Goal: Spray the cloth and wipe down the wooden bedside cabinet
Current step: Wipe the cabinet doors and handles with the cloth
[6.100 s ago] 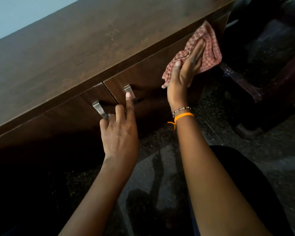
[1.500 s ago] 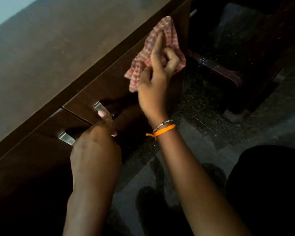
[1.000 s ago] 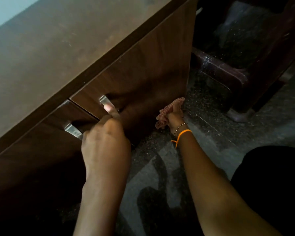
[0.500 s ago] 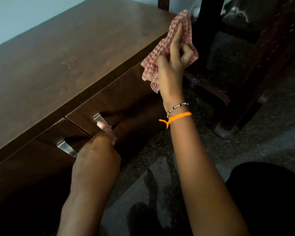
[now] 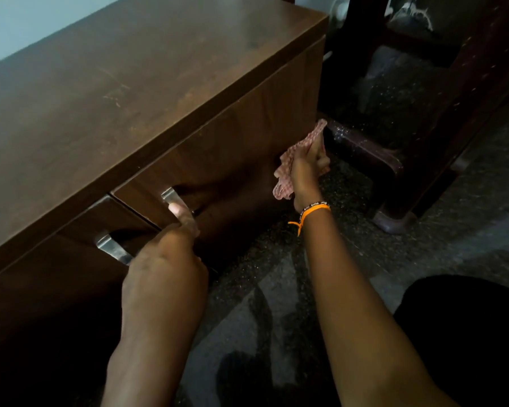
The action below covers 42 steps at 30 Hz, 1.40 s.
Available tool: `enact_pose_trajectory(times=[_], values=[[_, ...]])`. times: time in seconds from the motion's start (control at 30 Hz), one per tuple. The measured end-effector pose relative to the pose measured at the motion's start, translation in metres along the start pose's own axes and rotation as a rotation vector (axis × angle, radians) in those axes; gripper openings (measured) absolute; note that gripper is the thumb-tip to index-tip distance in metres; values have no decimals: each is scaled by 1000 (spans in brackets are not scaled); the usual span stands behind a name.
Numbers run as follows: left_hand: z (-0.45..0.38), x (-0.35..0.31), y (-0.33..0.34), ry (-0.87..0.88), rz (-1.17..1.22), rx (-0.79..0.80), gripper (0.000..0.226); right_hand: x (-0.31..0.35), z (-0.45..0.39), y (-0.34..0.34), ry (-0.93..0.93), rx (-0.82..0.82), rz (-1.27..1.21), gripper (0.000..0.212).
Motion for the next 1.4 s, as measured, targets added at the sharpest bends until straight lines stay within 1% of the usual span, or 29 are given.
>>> enact_pose_trajectory(times=[0.17,0.27,0.3,0.33,0.37,0.4,0.43,0.47,0.5,0.6,0.63,0.67,0.73,0.83,0.87,0.9,0.97,1.03,1.1,1.2,1.27,1.4], values=[[0,-10,-2,-3,-102,-9,40,-46,-26,-10,197,39,50,58],[1,-12,1,-38,-114,-43,33,-79,-57,-16,314,80,180,57],[1,-12,2,-44,-116,-58,33,-87,-61,-16,367,64,204,56],[1,-11,3,-47,-117,-68,33,-89,-53,-17,386,45,203,44],[1,-11,3,-50,-115,-74,33,-88,-44,-17,393,44,212,19],[1,-10,4,-53,-109,-74,32,-89,-33,-15,432,75,191,15],[1,-10,3,-54,-103,-74,31,-91,-22,-12,478,99,197,31],[1,-10,3,-53,-98,-77,30,-95,-12,-9,497,126,210,38],[2,-11,2,-53,-97,-78,29,-105,-4,-6,517,162,210,39],[0,-13,2,-74,-92,-87,24,-122,25,8,588,236,189,32],[0,-14,2,-77,-92,-86,24,-127,34,13,595,262,178,21],[1,-14,2,-80,-94,-83,26,-132,45,15,600,283,171,30],[1,-11,2,-78,-89,-67,30,-143,66,22,589,349,78,29],[2,0,0,-84,-27,7,33,-159,87,36,614,335,-126,40],[2,4,-2,-90,-1,36,33,-159,94,41,626,341,-194,32],[2,7,-3,-94,12,60,34,-158,97,47,612,346,-271,25],[3,9,-6,-103,-4,79,39,-151,103,55,557,300,-384,19],[2,7,-8,-89,-44,62,38,-133,113,61,458,273,-499,23],[2,8,-8,-72,-54,66,35,-117,125,68,367,282,-546,34],[1,13,-11,-75,-11,121,37,-89,145,69,242,299,-436,30],[2,13,-16,-53,37,144,38,-75,155,60,110,321,-384,29],[3,12,-20,-35,95,178,38,-45,163,38,-214,401,-238,39]])
Point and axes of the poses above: each hand's wrist, its own z-axis away from the middle knuckle, its own y-axis out of the palm, x = y × z, the point moved 2 cm from there along -z, towards the middle knuckle, and after that the axes turned 15 degrees about y, right-handed, at the moved point
